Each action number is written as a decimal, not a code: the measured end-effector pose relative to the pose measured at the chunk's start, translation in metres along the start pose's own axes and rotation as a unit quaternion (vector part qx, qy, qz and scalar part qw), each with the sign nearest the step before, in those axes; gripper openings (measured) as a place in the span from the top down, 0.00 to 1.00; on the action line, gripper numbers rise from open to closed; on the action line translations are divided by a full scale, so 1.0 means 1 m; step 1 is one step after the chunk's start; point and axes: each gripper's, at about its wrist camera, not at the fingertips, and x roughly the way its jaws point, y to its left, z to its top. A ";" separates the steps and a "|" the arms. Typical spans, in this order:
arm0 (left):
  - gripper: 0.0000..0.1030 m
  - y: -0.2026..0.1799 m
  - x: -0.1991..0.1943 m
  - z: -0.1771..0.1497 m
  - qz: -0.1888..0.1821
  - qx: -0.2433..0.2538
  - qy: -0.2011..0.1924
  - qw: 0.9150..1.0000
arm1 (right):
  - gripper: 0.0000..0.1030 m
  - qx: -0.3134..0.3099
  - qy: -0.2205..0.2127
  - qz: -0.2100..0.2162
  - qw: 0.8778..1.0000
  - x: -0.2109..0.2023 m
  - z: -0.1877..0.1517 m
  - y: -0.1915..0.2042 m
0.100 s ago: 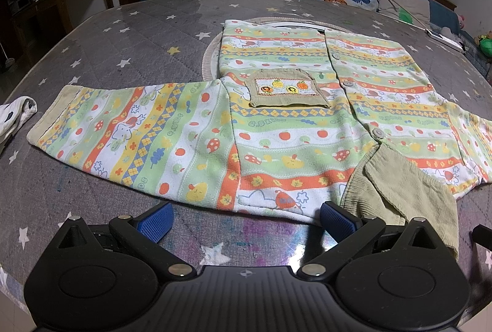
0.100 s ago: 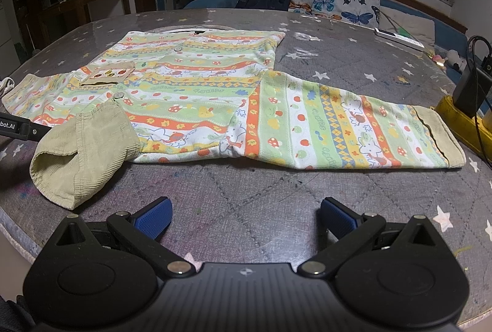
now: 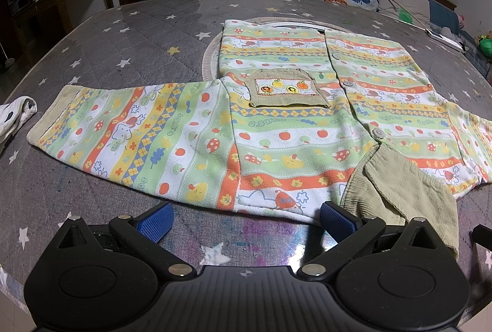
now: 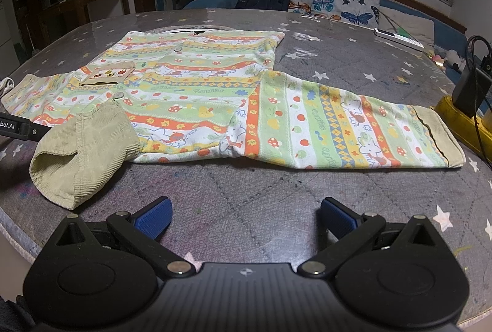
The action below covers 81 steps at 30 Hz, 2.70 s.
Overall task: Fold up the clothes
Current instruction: 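Move the right tool to the khaki cuff of the nearby sleeve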
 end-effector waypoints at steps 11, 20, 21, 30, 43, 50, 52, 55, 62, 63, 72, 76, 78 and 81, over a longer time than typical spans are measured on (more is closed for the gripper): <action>0.00 0.001 0.000 -0.002 -0.005 0.005 0.001 1.000 | 0.00 0.005 -0.005 0.000 1.000 0.001 0.001 -0.001; 0.00 -0.001 0.001 0.000 -0.006 0.020 0.003 1.000 | 0.04 0.025 -0.010 0.008 1.000 -0.001 0.009 -0.015; 0.00 0.000 0.001 0.000 -0.006 0.021 0.003 1.000 | 0.05 0.028 -0.011 0.007 1.000 -0.002 0.009 -0.017; 0.00 0.000 0.001 0.000 -0.007 0.023 0.007 1.000 | 0.09 0.060 -0.023 -0.016 0.998 -0.006 0.015 -0.045; 0.00 0.000 -0.012 0.009 0.003 0.032 -0.013 0.999 | 0.16 0.124 -0.040 -0.076 0.989 -0.005 0.023 -0.107; 0.00 -0.007 -0.019 0.023 -0.007 0.039 -0.027 0.999 | 0.18 0.143 -0.047 -0.098 0.984 -0.006 0.026 -0.128; 0.00 -0.012 -0.021 0.027 -0.012 0.045 -0.031 0.998 | 0.20 0.144 -0.048 -0.106 0.983 -0.004 0.027 -0.133; 0.00 -0.023 -0.023 0.030 -0.020 0.058 -0.036 0.997 | 0.22 0.147 -0.048 -0.122 0.980 -0.001 0.029 -0.141; 0.00 -0.048 -0.022 0.034 -0.043 0.081 -0.037 0.995 | 0.26 0.158 -0.050 -0.147 0.975 0.004 0.036 -0.161; 0.00 -0.051 -0.021 0.034 -0.045 0.084 -0.035 0.995 | 0.26 0.158 -0.049 -0.150 0.975 0.005 0.037 -0.162; 0.00 -0.063 -0.019 0.034 -0.051 0.096 -0.031 0.994 | 0.26 0.157 -0.045 -0.158 0.974 0.010 0.041 -0.170; 0.00 -0.063 -0.017 0.035 -0.049 0.095 -0.028 0.994 | 0.26 0.165 -0.039 -0.157 0.973 0.015 0.041 -0.176; 0.00 -0.062 -0.016 0.036 -0.048 0.095 -0.025 0.994 | 0.24 0.168 -0.040 -0.159 0.972 0.018 0.041 -0.179; 0.00 -0.062 -0.015 0.035 -0.049 0.093 -0.022 0.994 | 0.24 0.180 -0.036 -0.154 0.971 0.024 0.041 -0.186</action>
